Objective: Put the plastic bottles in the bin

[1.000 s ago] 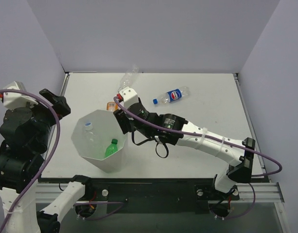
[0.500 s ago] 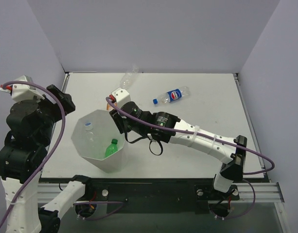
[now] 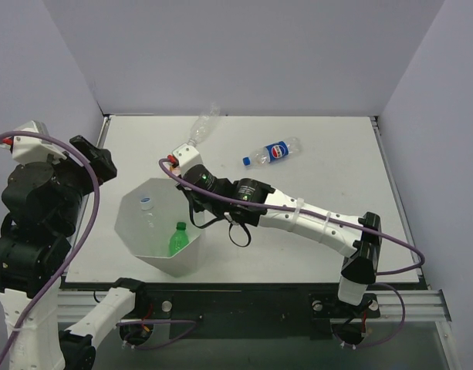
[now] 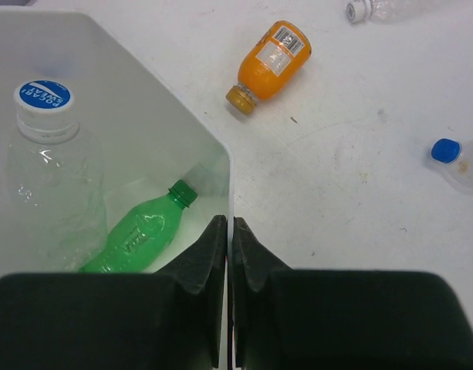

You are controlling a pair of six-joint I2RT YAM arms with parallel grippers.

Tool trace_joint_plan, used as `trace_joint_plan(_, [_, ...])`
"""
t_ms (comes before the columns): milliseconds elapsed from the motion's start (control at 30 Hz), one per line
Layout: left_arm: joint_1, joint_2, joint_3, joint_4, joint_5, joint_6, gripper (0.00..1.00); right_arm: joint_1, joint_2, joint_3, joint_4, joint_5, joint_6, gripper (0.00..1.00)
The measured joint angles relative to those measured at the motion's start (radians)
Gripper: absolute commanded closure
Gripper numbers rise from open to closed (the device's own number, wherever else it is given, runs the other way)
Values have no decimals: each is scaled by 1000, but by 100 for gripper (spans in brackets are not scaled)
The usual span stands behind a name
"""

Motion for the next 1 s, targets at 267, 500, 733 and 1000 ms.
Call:
trace_joint_plan(267, [0, 0, 0, 0, 8, 6, 2, -57, -98, -31, -32, 38, -38, 100])
trace_joint_plan(500, [0, 0, -6, 2, 32, 7, 2, -280, -382, -189, -87, 97, -66, 100])
trace_joint_plan(733, [0, 13, -55, 11, 95, 7, 2, -528, -622, -414, -127, 45, -33, 100])
trace_joint_plan(1000, [0, 159, -164, 42, 235, 6, 2, -749, -755, -590, -175, -117, 39, 99])
